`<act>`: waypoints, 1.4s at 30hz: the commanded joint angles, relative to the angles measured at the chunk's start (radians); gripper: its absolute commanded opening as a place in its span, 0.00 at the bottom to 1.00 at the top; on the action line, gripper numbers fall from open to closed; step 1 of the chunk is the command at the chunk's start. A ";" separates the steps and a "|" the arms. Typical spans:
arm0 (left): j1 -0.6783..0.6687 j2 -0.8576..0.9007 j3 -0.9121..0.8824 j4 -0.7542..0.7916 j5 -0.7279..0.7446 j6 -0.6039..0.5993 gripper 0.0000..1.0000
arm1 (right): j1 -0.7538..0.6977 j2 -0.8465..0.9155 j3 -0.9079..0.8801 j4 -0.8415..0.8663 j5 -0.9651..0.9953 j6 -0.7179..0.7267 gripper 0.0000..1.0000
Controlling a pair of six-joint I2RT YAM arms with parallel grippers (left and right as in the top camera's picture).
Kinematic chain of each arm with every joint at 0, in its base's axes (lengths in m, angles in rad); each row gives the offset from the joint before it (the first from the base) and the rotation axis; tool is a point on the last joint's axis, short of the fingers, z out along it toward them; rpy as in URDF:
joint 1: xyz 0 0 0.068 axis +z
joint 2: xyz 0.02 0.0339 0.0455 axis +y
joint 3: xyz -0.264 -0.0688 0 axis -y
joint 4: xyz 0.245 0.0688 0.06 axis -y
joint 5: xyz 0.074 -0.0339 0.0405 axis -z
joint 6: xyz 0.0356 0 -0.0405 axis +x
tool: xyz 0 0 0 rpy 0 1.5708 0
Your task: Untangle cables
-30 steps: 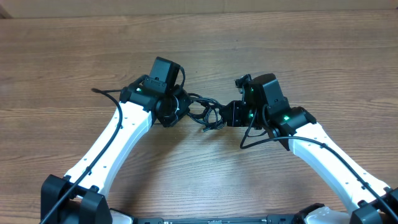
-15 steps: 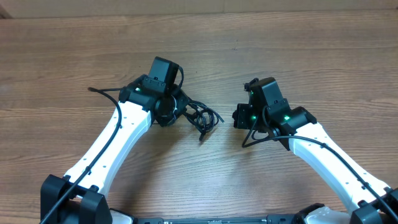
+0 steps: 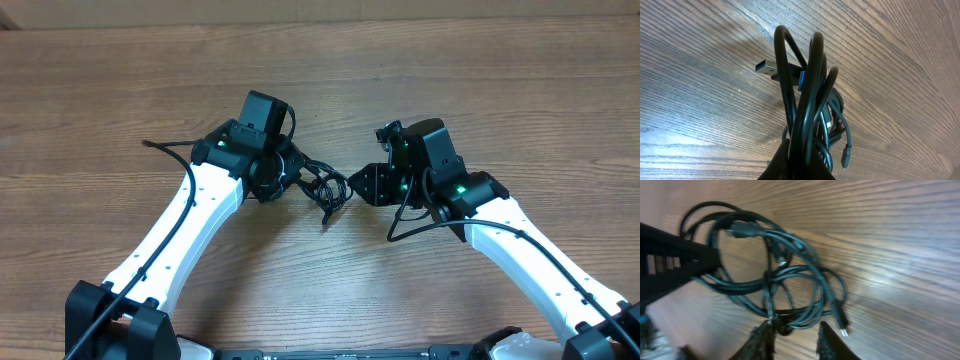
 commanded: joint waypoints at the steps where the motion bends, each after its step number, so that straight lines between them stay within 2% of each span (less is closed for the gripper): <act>1: 0.002 -0.016 0.024 0.007 0.028 0.014 0.04 | -0.002 -0.006 0.017 0.003 -0.078 -0.056 0.36; 2: 0.002 -0.016 0.024 0.011 0.043 0.014 0.04 | -0.002 -0.006 0.017 0.003 -0.086 -0.056 0.43; 6: 0.002 -0.016 0.024 0.041 0.094 0.014 0.04 | -0.002 -0.006 0.017 0.003 -0.111 -0.073 0.54; 9: 0.001 -0.016 0.024 0.063 0.130 0.014 0.04 | 0.000 -0.006 0.017 0.002 -0.164 -0.129 0.54; 15: 0.001 -0.016 0.024 0.074 0.163 0.010 0.04 | -0.001 -0.006 0.017 0.003 -0.168 -0.134 0.53; 19: 0.001 -0.016 0.024 0.109 0.246 0.011 0.04 | -0.001 -0.006 0.017 0.003 -0.143 -0.134 0.53; 26: 0.001 -0.016 0.024 0.116 0.269 0.011 0.04 | -0.001 -0.006 0.017 0.002 -0.095 -0.134 0.33; 35: 0.001 -0.016 0.024 0.116 0.276 0.011 0.04 | -0.001 -0.006 0.017 0.002 -0.076 -0.134 0.31; 36: 0.001 -0.016 0.024 0.116 0.277 0.011 0.04 | -0.001 -0.006 0.017 0.002 -0.076 -0.134 0.28; 38: 0.001 -0.016 0.024 0.117 0.283 0.011 0.04 | -0.001 -0.006 0.017 0.002 -0.072 -0.134 0.16; 42: 0.001 -0.016 0.024 0.117 0.283 0.011 0.04 | -0.001 -0.006 0.017 0.002 -0.072 -0.133 0.06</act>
